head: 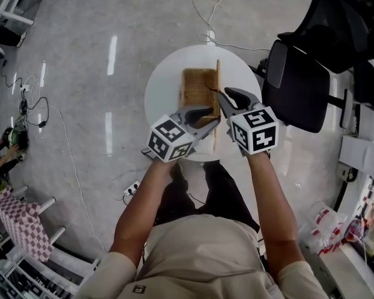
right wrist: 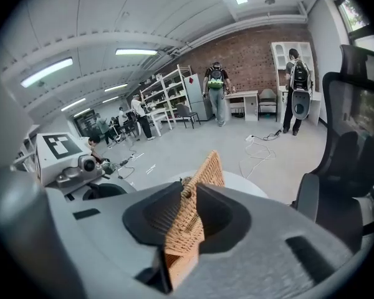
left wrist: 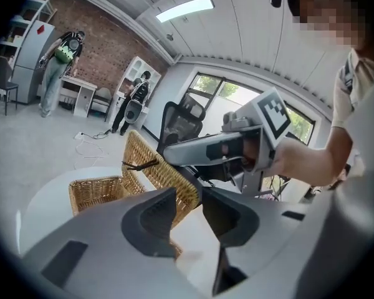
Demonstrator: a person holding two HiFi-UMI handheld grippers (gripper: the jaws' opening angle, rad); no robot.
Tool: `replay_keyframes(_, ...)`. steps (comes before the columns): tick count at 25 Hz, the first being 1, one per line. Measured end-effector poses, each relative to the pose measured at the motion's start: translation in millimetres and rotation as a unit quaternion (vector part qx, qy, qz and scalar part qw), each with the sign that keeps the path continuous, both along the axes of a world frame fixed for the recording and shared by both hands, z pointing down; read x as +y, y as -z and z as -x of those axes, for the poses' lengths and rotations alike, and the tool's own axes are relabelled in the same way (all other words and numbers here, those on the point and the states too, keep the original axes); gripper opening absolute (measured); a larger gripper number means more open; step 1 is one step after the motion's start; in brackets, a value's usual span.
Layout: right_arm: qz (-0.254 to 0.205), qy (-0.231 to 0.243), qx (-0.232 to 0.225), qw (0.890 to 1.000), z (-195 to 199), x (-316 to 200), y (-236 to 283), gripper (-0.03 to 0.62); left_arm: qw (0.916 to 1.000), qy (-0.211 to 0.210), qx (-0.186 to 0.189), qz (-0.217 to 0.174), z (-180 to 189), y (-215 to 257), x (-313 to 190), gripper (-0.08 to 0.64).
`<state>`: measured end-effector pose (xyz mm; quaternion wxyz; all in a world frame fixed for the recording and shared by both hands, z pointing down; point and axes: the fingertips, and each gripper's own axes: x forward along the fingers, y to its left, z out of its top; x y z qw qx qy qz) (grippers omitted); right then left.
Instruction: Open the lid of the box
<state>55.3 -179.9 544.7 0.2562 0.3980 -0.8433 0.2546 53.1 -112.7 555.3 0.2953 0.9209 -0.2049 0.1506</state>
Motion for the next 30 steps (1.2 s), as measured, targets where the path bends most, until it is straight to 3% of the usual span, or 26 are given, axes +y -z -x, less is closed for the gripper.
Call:
replay_keyframes(6,-0.006,-0.027,0.027,0.999,-27.2,3.7,-0.6,-0.001,0.9994,0.012,-0.012,-0.03,12.0,8.3,-10.1,0.121)
replay_keyframes(18,0.011,-0.054,-0.013,0.998,-50.4,2.7,-6.0,-0.005,0.9936,0.093,-0.046,-0.047,81.5,13.1,-29.0,0.121)
replay_keyframes(30,0.039,-0.113,-0.013,0.993,-96.6,2.7,-33.7,-0.006,0.9898,0.107,-0.062,-0.07,94.5,30.4,-28.7,0.118)
